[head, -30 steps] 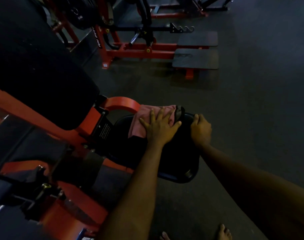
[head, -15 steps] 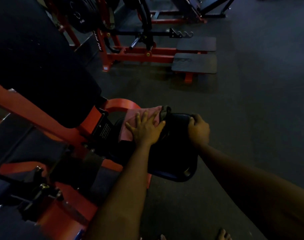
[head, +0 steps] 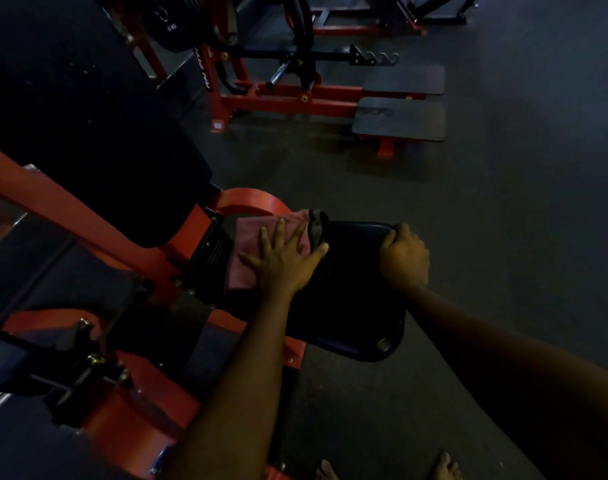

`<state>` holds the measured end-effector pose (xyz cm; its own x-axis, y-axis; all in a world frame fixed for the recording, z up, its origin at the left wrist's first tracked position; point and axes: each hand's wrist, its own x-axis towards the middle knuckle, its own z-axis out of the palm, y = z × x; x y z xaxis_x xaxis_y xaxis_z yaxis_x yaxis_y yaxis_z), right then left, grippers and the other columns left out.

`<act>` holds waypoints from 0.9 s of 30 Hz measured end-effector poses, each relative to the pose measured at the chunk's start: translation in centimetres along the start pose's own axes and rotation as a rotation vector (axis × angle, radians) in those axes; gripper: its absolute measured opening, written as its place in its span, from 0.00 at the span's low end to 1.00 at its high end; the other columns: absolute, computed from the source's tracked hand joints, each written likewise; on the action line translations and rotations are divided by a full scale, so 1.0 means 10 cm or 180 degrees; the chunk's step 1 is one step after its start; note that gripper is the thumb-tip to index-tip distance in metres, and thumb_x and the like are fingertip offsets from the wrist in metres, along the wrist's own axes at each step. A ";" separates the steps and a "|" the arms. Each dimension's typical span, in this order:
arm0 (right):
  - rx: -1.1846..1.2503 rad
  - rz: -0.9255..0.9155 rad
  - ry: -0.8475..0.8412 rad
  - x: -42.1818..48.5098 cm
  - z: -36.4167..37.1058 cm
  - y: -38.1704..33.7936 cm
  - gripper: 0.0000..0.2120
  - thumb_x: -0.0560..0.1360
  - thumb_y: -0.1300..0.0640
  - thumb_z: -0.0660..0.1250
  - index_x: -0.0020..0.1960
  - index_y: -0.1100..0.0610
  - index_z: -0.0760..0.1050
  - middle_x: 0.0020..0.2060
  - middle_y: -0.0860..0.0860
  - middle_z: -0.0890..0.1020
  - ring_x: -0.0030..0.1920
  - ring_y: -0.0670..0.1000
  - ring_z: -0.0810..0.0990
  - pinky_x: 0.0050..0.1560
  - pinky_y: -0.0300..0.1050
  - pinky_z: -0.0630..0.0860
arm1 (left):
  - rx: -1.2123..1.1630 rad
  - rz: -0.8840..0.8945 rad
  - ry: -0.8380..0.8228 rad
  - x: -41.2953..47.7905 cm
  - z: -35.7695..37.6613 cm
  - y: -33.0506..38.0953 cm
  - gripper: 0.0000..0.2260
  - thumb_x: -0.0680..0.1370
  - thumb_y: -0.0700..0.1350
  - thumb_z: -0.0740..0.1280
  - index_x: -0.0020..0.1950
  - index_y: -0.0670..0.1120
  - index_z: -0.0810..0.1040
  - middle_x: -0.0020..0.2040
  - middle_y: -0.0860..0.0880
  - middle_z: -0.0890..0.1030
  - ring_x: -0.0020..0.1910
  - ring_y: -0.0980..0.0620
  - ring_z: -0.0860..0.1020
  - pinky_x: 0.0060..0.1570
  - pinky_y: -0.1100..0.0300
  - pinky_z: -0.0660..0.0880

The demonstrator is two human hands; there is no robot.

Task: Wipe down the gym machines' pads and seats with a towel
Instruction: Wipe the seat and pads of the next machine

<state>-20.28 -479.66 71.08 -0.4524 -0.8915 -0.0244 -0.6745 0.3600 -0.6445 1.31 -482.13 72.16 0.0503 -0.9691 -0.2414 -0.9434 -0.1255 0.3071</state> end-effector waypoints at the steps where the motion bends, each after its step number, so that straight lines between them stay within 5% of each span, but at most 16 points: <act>1: 0.0003 0.0010 0.0004 0.00 0.00 0.00 0.15 0.85 0.52 0.53 0.62 0.59 0.73 0.55 0.60 0.80 0.53 0.63 0.79 0.49 0.53 0.73 | -0.0060 -0.0015 -0.0101 0.14 -0.07 0.01 0.38 0.73 0.78 0.53 0.80 0.67 0.50 0.83 0.57 0.46 0.81 0.45 0.40 0.69 0.23 0.39; 11: 0.0071 -0.0016 -0.0066 -0.05 -0.05 -0.02 0.15 0.85 0.52 0.53 0.61 0.59 0.73 0.55 0.60 0.81 0.52 0.62 0.80 0.51 0.55 0.76 | -0.0229 -0.0453 0.0447 -0.32 0.06 -0.38 0.35 0.75 0.74 0.56 0.80 0.66 0.54 0.83 0.54 0.49 0.81 0.44 0.43 0.71 0.25 0.44; 17: 0.0062 -0.0006 -0.0111 -0.06 -0.06 -0.04 0.15 0.85 0.52 0.52 0.60 0.59 0.73 0.55 0.61 0.80 0.53 0.63 0.79 0.54 0.58 0.77 | -0.0508 -0.0261 0.1043 -0.77 0.51 -0.51 0.36 0.73 0.71 0.54 0.79 0.61 0.62 0.82 0.44 0.57 0.81 0.37 0.49 0.78 0.38 0.47; 23: 0.0037 0.0028 -0.0063 -0.04 -0.06 -0.03 0.15 0.85 0.52 0.52 0.60 0.59 0.73 0.55 0.61 0.80 0.53 0.64 0.79 0.54 0.58 0.77 | -0.0213 -0.0709 0.0233 -0.01 0.02 -0.40 0.33 0.75 0.73 0.53 0.79 0.68 0.51 0.83 0.53 0.46 0.81 0.42 0.41 0.70 0.25 0.45; 27: 0.0006 0.0020 -0.0076 -0.04 -0.06 -0.03 0.14 0.85 0.53 0.52 0.59 0.60 0.73 0.55 0.62 0.80 0.53 0.64 0.79 0.52 0.56 0.75 | -0.0026 -0.0713 0.0574 -0.19 0.07 -0.29 0.30 0.77 0.71 0.53 0.79 0.66 0.55 0.83 0.52 0.49 0.81 0.41 0.43 0.68 0.22 0.41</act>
<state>-20.25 -479.25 71.71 -0.4426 -0.8955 -0.0466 -0.6707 0.3651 -0.6457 3.74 -479.79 71.04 0.3154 -0.9391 -0.1366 -0.8995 -0.3417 0.2723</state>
